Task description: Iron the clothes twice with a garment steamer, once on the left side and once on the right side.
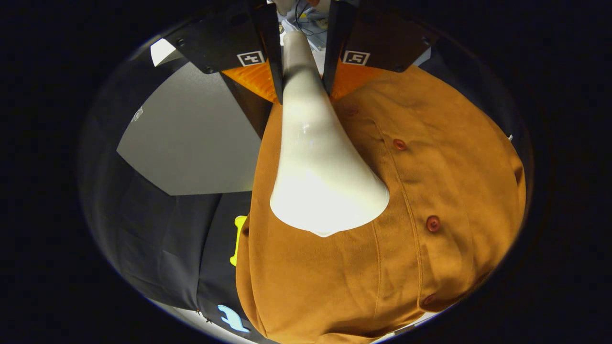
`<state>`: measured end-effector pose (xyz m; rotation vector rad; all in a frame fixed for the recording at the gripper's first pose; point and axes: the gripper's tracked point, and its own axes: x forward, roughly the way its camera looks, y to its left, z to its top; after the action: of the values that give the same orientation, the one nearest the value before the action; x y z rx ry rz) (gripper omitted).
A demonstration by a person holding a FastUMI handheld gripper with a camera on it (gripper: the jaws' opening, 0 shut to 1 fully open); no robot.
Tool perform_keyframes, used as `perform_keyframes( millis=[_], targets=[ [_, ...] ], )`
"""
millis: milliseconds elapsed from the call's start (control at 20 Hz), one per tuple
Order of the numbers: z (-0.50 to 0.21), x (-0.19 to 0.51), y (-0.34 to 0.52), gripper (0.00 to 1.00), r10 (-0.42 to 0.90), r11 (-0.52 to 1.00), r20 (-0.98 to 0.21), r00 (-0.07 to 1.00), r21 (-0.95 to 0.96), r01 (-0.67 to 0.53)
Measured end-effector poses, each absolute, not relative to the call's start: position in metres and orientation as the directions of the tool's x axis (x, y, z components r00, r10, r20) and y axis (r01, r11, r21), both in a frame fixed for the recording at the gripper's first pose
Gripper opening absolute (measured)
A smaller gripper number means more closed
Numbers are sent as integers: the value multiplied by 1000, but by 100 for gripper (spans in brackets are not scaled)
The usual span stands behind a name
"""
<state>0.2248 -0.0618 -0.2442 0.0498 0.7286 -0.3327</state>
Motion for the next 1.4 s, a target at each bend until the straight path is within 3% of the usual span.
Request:
perform_keyframes(
  millis=[700,1050,1400],
  targets=[
    [-272,196,-63,45,-250,946,-720,648,-37,323],
    [-188,210,-60,44,-294,945,-554,779,-46,324],
    [-112,229,-21,44,-237,971,-372,897,-56,233]
  ],
)
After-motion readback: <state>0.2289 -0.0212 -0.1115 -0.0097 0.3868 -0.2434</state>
